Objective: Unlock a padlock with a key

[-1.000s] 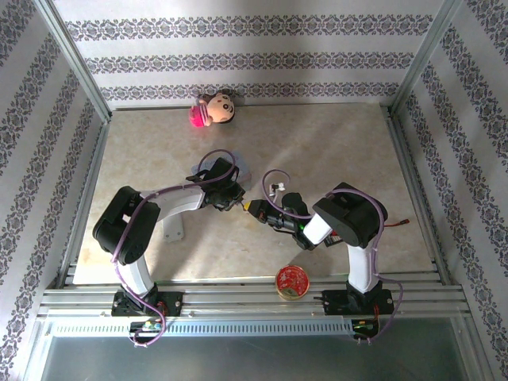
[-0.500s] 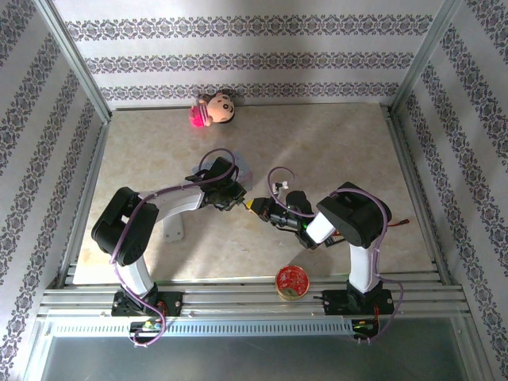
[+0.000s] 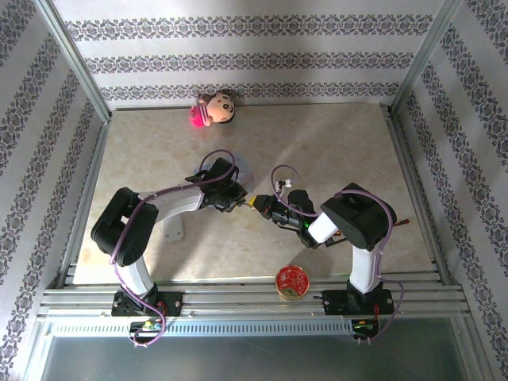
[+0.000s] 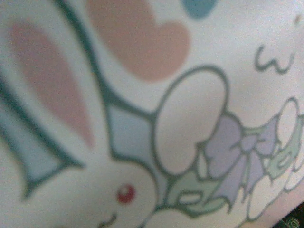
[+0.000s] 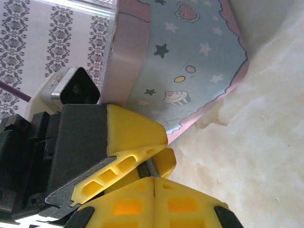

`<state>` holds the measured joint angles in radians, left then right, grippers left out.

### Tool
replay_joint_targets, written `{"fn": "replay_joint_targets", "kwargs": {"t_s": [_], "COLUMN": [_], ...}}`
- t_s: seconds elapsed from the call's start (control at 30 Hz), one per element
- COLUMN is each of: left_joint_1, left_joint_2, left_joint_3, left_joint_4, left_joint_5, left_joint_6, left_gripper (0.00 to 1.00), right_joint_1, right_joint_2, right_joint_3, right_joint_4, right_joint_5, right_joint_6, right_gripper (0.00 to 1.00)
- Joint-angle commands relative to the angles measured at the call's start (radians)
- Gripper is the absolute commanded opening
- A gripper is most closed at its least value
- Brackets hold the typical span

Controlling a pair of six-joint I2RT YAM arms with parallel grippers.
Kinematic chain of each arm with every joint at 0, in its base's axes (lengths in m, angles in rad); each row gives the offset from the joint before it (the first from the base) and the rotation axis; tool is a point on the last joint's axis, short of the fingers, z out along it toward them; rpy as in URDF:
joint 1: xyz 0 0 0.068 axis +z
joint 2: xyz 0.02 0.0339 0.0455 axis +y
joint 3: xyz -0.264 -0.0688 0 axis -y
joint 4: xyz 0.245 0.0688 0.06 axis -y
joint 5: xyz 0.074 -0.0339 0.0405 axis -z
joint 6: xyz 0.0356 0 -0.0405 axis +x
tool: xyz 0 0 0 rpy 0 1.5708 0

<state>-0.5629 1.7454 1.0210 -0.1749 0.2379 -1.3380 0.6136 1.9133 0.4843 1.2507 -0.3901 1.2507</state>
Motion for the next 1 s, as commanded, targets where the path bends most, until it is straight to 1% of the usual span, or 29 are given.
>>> {"fn": "replay_joint_targets", "kwargs": {"t_s": [0.0,0.2,0.37,0.47,0.63,0.77,0.97], "left_joint_1": [-0.045,-0.045,-0.044,-0.042,-0.037,-0.032,-0.029], "left_joint_2": [-0.046,-0.049,-0.047,-0.043,-0.036,-0.029,-0.025], "left_joint_3": [-0.024,-0.032,-0.028,-0.022,-0.002,-0.003,-0.008], "left_joint_4": [0.028,0.049,0.059,0.071,0.051,0.053,0.059], "left_joint_5": [0.104,0.082,0.068,0.068,0.062,0.066,0.074], "left_joint_6": [-0.082,-0.146,-0.188,-0.212,-0.216,-0.223,-0.237], "left_gripper": [0.07,0.07,0.07,0.07,0.07,0.07,0.07], "right_joint_1": [0.016,0.035,0.058,0.079,0.108,0.119,0.141], "right_joint_2": [-0.016,-0.041,-0.088,-0.126,-0.169,-0.172,-0.157], "right_joint_3": [-0.010,-0.042,-0.068,-0.079,-0.096,-0.108,-0.108], "right_joint_4": [0.029,0.036,0.034,0.004,-0.051,-0.068,-0.038], "right_joint_5": [0.073,0.127,0.210,0.264,0.336,0.362,0.394], "right_joint_6": [-0.026,-0.056,-0.097,-0.135,-0.186,-0.210,-0.234], "right_gripper": [0.00,0.00,0.00,0.00,0.00,0.00,0.00]}}
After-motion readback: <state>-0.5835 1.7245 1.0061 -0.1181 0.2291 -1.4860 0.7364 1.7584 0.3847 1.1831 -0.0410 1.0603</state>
